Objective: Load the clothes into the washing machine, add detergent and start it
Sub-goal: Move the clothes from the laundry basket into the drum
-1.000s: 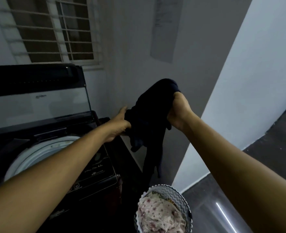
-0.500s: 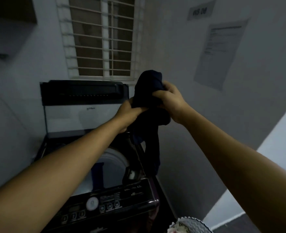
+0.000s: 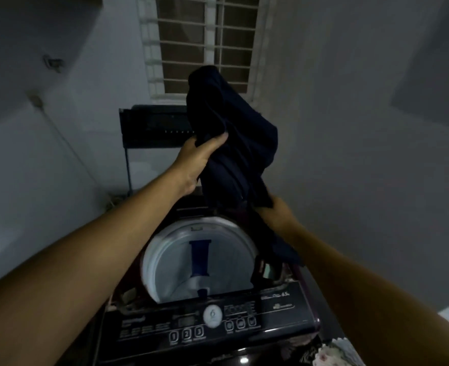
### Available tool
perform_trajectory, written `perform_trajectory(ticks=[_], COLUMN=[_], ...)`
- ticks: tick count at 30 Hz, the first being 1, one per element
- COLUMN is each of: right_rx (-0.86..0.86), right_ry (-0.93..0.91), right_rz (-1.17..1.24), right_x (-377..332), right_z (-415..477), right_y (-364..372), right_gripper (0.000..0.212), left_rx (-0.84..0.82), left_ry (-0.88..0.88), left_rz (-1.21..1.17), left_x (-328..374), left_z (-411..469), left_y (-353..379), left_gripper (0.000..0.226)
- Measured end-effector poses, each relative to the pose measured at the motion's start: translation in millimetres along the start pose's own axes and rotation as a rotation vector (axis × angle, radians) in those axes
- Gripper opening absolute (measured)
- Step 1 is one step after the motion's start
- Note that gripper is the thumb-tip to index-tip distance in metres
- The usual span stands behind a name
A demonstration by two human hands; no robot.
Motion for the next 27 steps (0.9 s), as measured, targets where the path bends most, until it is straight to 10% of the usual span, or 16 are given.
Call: perform_trajectory(ticks=[6,11,27], right_rx=[-0.063,-0.112,-0.117], right_ry=[0.296,0.349,0.243], right_rz=[0.602,0.871,-0.185], right_x=[-2,3,121], right_z=[26,52,138], right_y=[39,80,218], right_gripper=[0.028,0.032,0.035], left_rx=[-0.034,-0.032,-0.239], left_ry=[-0.188,-0.35,-0.83], left_rz=[0.205,0.272,0.649], left_x=[-71,-147,-378], left_z=[-21,-41,-47], left_y=[-65,-103,-140], left_gripper=[0.063,0.036,0.07])
Point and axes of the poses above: each hand's wrist, its own z-axis towards the middle knuckle, its own y-axis out of the palm, x = y × z, the point moved 3 cm from there along z, towards the middle knuckle, and after that the axes turned 10 degrees about y, right-handed, at the moved point
